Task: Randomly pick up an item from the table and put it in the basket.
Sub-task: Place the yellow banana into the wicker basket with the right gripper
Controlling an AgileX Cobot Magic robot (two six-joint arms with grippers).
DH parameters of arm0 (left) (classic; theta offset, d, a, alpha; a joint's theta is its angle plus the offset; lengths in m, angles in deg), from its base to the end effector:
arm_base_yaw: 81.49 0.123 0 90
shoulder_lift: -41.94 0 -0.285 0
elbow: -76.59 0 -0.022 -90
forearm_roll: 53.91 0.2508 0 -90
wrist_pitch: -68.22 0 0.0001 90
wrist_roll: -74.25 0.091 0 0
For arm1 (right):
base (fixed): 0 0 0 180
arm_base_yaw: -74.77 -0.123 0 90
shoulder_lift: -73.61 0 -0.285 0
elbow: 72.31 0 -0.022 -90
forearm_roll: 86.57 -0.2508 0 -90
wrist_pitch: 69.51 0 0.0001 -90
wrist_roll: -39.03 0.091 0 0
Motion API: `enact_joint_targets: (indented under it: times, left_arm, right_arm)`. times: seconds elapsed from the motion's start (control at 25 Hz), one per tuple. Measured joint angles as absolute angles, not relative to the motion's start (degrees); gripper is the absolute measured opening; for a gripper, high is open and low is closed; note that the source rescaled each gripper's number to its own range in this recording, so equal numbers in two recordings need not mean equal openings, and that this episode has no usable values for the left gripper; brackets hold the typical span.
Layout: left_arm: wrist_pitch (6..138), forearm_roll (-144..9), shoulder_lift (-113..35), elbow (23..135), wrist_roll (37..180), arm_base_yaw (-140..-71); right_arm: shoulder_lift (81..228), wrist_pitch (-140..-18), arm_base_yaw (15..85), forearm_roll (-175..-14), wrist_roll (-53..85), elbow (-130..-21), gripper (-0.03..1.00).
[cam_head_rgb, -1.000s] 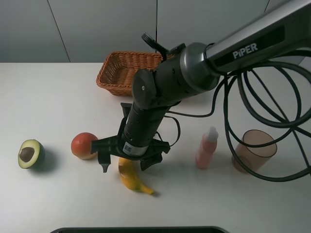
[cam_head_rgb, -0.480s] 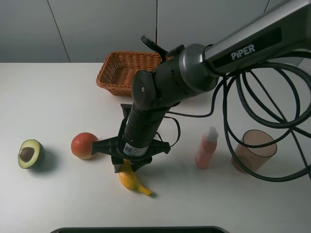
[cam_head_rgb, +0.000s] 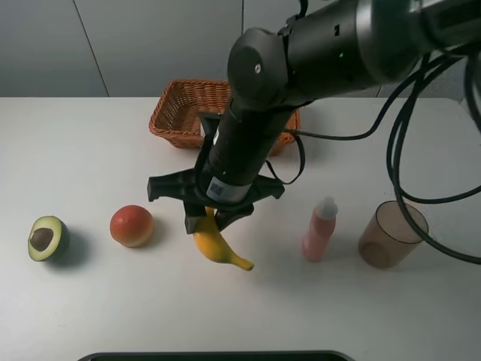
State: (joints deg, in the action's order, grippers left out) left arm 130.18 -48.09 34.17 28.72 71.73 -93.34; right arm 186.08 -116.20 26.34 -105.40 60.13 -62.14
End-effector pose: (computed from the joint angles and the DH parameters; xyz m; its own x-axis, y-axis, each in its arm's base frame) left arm -0.0056 0.0095 0.2793 -0.4511 0.0986 -0.8870 0.1286 0.9907 0.0448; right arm 0.2167 0.2765 0.1832 -0.9639 -0.2621 -0.0461 -0.2632 0.9139 0.3091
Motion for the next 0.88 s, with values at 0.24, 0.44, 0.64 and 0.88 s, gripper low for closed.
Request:
enact_joint_targets:
  times: [0.24,0.44,0.64,0.88]
  left_arm:
    - [130.18,-48.09,34.15,28.72,71.73,-93.34]
    - [130.18,-48.09,34.15,28.72,71.73,-93.34]
    - [130.18,-48.09,34.15,28.72,71.73,-93.34]
    - [130.18,-48.09,34.15,28.72,71.73,-93.34]
  right_arm:
    - [176.88,-125.30,30.98,-91.81,56.09,-72.34,0.00]
    - [176.48,-125.42,33.60,-79.18,44.96,-80.34,0.00]
    - [180.15,-117.13,34.19,-65.33,33.28,-81.52,0.00]
    - [190.98,-104.00,34.79,-55.82,28.79,-81.52,0.00]
